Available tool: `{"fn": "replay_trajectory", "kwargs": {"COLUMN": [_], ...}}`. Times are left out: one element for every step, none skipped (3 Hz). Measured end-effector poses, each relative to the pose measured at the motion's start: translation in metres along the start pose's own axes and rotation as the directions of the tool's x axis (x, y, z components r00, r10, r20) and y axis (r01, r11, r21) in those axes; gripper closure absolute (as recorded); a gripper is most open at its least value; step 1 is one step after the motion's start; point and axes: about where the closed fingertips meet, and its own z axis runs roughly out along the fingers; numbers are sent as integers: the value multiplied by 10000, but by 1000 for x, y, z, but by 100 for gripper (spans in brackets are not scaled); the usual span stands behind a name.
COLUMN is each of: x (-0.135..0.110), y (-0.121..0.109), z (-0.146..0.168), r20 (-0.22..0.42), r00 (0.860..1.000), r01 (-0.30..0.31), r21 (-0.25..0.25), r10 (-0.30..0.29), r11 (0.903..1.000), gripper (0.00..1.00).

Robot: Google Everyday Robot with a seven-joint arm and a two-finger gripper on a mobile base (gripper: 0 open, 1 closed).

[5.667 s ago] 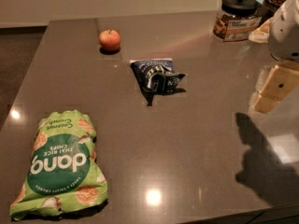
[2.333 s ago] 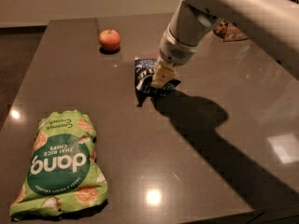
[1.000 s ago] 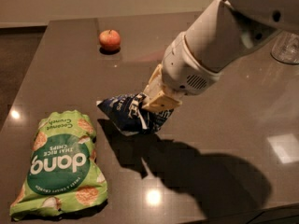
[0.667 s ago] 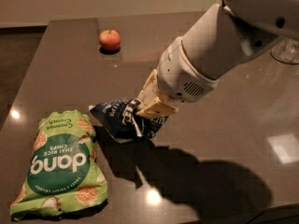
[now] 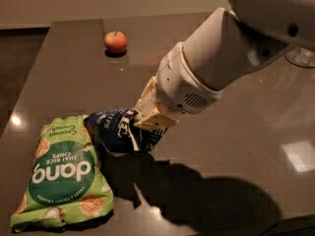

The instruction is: Move blue chip bag near green rice chip bag

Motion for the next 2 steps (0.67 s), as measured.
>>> {"fn": "replay_trajectory", "kwargs": {"x": [-5,-8], "y": [2,3], "z": [-3,-5], "r20": [-19,-32], "r00": [10000,9999], "r01": [93,160], "r21": [79,139], "r10": [-92,-160], "r11": [9999,9998], "gripper": [28,4]}}
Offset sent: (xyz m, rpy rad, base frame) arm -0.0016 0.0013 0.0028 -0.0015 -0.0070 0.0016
